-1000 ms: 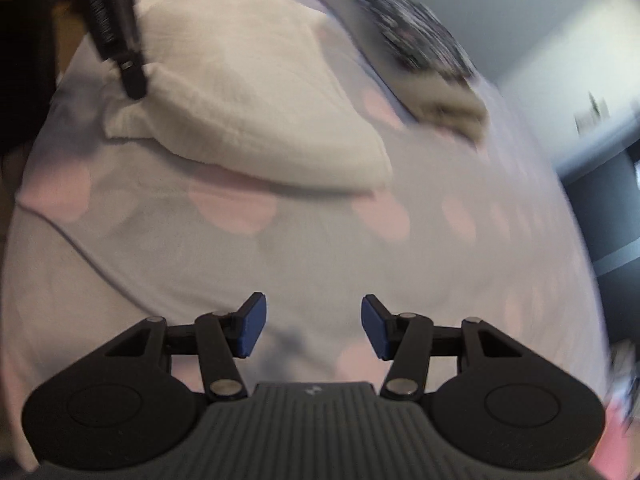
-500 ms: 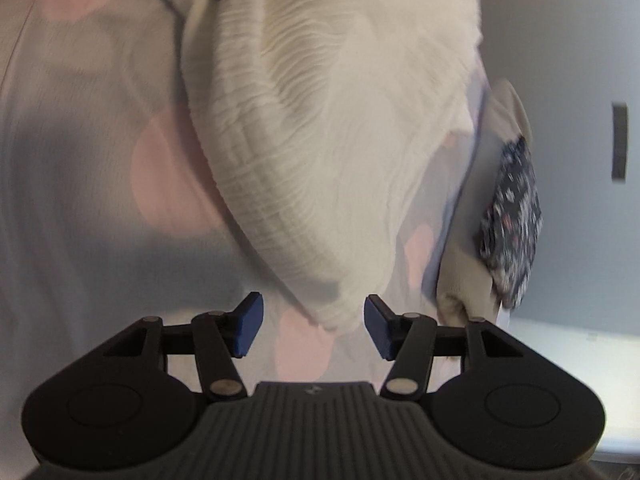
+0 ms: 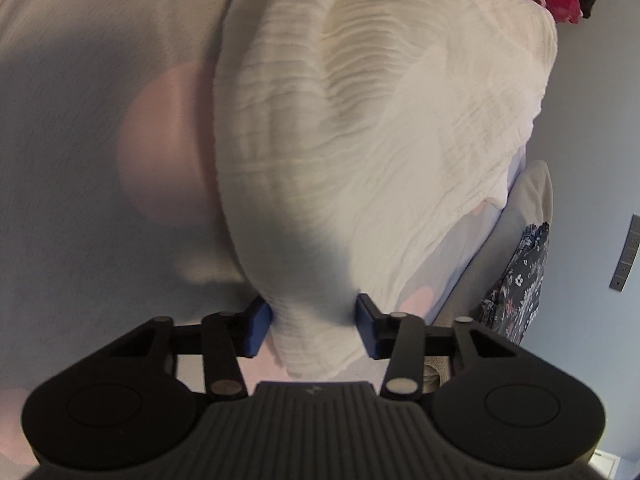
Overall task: Fold clothes
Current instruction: 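Grasp the white cloth's other corner with the right gripper while the left gripper holds, then lift the white cloth high with both grippers so it hangs down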
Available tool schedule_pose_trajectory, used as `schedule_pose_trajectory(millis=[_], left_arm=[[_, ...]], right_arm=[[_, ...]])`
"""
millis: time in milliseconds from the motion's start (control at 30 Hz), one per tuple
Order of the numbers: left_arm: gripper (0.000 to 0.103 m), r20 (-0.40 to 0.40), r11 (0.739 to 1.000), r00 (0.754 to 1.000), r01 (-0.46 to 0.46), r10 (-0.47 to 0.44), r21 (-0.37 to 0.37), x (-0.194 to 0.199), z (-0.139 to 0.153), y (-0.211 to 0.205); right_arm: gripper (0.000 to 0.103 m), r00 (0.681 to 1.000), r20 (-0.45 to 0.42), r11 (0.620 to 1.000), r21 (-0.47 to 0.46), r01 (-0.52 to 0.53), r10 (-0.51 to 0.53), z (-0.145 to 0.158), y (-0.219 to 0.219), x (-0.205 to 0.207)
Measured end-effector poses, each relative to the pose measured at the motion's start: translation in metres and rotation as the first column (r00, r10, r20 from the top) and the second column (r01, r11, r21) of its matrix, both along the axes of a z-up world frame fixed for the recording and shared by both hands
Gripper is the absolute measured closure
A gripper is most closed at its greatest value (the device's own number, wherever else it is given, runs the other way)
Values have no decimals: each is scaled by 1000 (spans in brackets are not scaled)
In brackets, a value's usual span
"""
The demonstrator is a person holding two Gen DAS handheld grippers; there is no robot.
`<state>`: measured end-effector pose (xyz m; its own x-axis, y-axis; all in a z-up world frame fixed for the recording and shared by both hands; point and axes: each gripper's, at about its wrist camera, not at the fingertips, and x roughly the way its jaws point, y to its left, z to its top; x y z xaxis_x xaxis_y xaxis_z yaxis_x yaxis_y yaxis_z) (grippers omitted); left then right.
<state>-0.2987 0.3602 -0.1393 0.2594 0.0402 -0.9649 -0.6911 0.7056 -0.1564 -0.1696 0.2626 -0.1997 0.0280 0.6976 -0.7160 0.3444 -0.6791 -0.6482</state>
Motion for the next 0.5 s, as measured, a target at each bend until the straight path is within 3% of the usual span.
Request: schedule_pose_trajectory(millis=[67, 167, 333, 500], left_arm=[[90, 2, 1000, 1000, 2, -2, 4, 3, 2, -2], [91, 15, 1000, 1000, -5, 5, 1, 2, 9, -4], [91, 63, 1000, 998, -6, 6, -4, -8, 38, -7], [91, 125, 998, 992, 24, -31, 58, -19, 93, -18]], right_arm=[[81, 1000, 12, 1000, 11, -6, 6, -2, -3, -1], [91, 1000, 4, 999, 49, 7, -7, 0, -8, -4], [93, 996, -34, 991, 101, 89, -86, 28, -12, -13], [94, 992, -41, 978, 167, 122, -117, 63, -34, -10]])
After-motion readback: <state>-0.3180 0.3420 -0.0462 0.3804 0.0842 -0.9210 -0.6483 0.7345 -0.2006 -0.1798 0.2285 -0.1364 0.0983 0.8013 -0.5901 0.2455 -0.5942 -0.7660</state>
